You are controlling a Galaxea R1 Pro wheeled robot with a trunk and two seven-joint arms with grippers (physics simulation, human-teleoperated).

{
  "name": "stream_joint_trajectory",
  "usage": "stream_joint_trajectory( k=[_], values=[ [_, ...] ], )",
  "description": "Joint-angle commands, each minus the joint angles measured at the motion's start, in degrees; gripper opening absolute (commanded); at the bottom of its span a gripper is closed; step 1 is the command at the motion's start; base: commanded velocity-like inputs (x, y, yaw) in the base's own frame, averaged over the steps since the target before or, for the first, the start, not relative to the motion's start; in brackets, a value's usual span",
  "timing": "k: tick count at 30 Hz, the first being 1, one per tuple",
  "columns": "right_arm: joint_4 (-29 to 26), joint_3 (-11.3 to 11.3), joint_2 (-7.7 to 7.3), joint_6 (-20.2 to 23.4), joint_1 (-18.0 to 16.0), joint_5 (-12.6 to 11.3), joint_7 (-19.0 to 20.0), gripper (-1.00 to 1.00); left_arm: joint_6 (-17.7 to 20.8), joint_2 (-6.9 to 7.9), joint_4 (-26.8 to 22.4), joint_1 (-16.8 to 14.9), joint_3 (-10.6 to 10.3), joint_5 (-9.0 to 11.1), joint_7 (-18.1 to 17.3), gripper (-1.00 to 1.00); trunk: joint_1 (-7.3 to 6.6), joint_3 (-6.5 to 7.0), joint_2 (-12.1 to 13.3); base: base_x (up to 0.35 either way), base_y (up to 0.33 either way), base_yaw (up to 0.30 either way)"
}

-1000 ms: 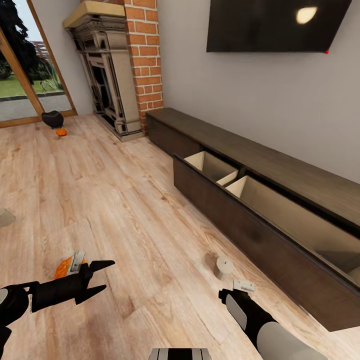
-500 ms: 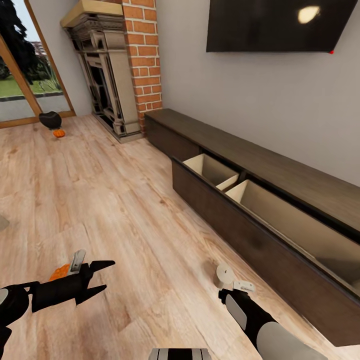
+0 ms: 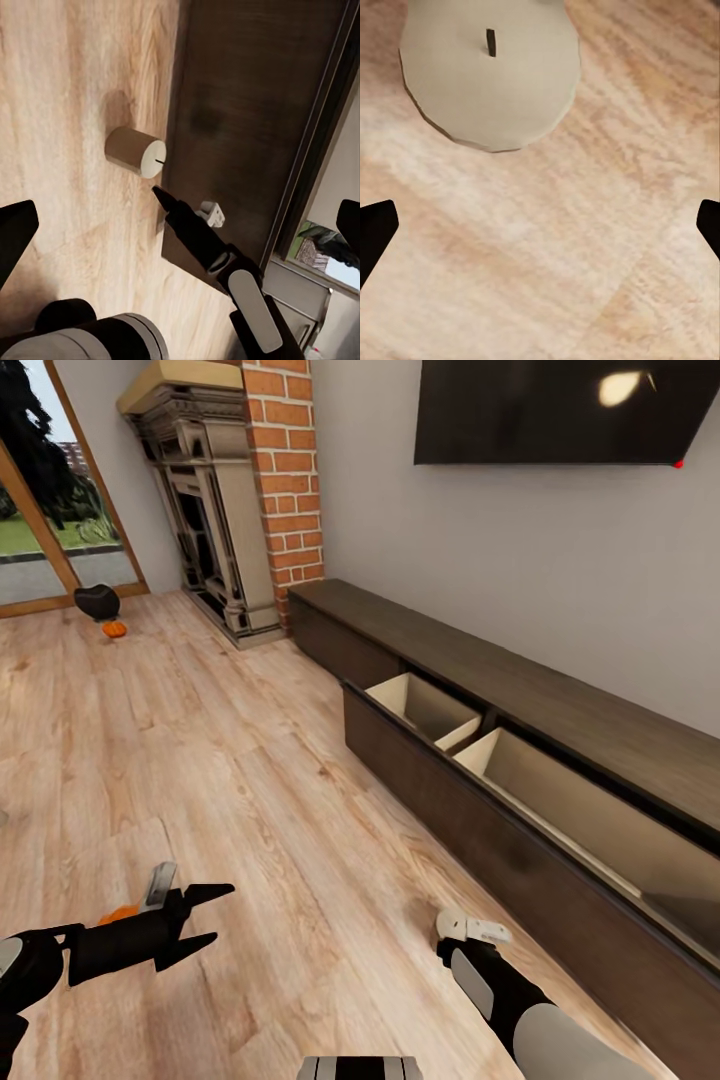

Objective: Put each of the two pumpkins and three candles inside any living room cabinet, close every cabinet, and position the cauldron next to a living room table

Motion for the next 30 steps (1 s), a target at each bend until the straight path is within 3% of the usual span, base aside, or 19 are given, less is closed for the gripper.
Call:
stream_joint_trajectory(
  k=[1,30],
  values=[
    [-0.1,0.5,-0.05,0.3,0.0,-0.3,-0.4,1.00,0.1,-0.01,0.0,0.0,0.0,0.6,0.6,1.00,0.00,-0.05,0.0,0.059,0.023,0.000],
    [-0.2,0.9,-0.05,0.3,0.0,0.0,0.0,1.00,0.1,-0.01,0.0,0.0,0.0,0.6,0.6,1.00,0.00,-0.05,0.0,0.112,0.026,0.000]
  ],
)
